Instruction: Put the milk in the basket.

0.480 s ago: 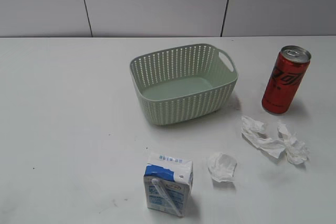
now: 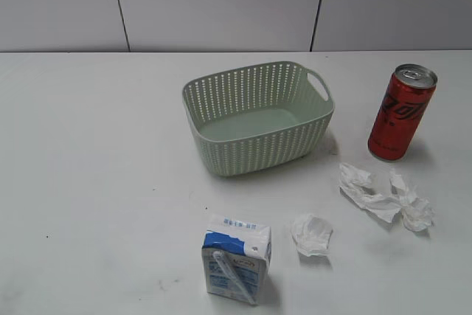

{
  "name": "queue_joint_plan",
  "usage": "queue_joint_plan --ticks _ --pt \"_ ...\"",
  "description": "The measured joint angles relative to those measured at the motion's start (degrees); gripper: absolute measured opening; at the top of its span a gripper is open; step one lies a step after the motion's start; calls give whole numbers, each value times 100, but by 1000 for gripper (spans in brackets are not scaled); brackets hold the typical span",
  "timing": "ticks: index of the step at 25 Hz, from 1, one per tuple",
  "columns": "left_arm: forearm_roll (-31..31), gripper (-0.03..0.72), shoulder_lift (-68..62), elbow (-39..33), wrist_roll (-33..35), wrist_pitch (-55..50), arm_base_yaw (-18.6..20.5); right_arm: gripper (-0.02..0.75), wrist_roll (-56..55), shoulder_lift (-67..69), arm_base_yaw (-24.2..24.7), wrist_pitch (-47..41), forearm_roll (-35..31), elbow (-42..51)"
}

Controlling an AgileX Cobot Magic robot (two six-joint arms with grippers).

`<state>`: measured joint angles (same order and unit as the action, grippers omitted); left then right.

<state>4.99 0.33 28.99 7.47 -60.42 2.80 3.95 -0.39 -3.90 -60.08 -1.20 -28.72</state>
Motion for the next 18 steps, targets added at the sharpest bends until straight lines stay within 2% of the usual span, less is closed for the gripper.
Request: queue_joint_plan --ticks 4,11,18 --pt "0 235 0 0 0 0 0 570 0 299 0 84 0 -93" --pt "0 235 0 0 0 0 0 569 40 1981 0 272 -35 -418" --pt "0 235 0 0 0 0 0 569 741 4019 0 698 -775 -681"
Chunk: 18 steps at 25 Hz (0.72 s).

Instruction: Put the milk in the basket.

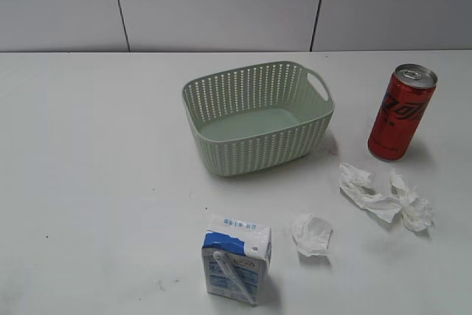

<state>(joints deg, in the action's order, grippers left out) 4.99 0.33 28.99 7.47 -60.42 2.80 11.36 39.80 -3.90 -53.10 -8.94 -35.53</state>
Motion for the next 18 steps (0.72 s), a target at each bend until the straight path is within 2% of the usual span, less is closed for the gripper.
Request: queue_joint_plan --ticks 7,9,12,18 --pt "0 235 0 0 0 0 0 569 1780 1793 -28 226 -1493 -362" --pt "0 235 0 0 0 0 0 569 2013 2186 -179 232 -1683 -605" --pt "0 235 0 0 0 0 0 569 2137 2698 -834 237 -1610 -1038" --pt "0 235 0 0 0 0 0 568 2195 3715 -2838 306 -1138 -1923"
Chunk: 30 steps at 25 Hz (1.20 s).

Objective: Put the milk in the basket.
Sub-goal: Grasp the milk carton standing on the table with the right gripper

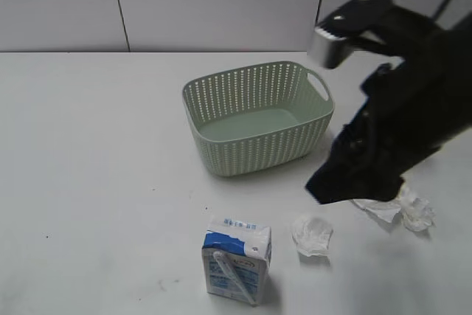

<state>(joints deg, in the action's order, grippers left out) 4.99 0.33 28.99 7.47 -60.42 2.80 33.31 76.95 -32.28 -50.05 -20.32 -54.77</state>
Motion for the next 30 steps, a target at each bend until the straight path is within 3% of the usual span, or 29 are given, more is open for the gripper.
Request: queue_joint_plan --ticks 5,10,22,27,30 --pt "0 235 0 0 0 0 0 601 0 895 -1085 62 81 -625" --pt "0 235 0 0 0 0 0 620 0 1722 -1699 135 370 -959" --pt "0 235 0 0 0 0 0 615 -228 3048 -1895 323 935 -1171" --pt "0 235 0 0 0 0 0 515 -237 3105 -1895 296 937 -1171" --pt "0 235 0 0 0 0 0 352 -237 3105 -1899 274 954 -1171"
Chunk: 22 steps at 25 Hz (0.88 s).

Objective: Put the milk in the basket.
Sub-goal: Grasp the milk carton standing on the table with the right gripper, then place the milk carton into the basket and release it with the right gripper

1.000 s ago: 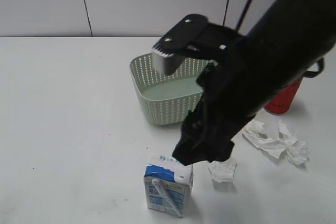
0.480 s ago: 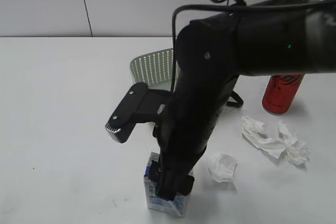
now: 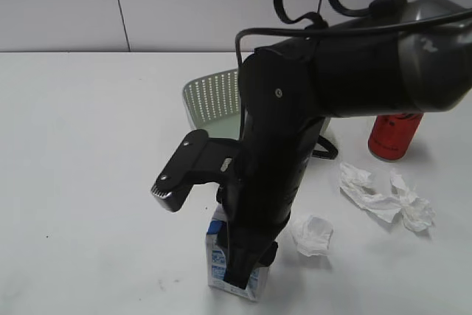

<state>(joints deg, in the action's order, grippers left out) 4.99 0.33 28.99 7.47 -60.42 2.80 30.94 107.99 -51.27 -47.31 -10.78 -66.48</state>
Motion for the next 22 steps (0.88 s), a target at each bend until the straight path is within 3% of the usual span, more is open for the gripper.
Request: queue_joint_plan --ticks 6,10,16,22 --pt "0 235 0 0 0 0 0 338 -32 -37 0 -139 0 -5" --pt "0 235 0 0 0 0 0 338 -44 -257 0 -850 11 -149" --pt "0 235 0 0 0 0 0 338 -146 -838 5 -2132 166 -1241" --pt "0 235 0 0 0 0 0 338 -734 -981 296 -2187 755 -2665"
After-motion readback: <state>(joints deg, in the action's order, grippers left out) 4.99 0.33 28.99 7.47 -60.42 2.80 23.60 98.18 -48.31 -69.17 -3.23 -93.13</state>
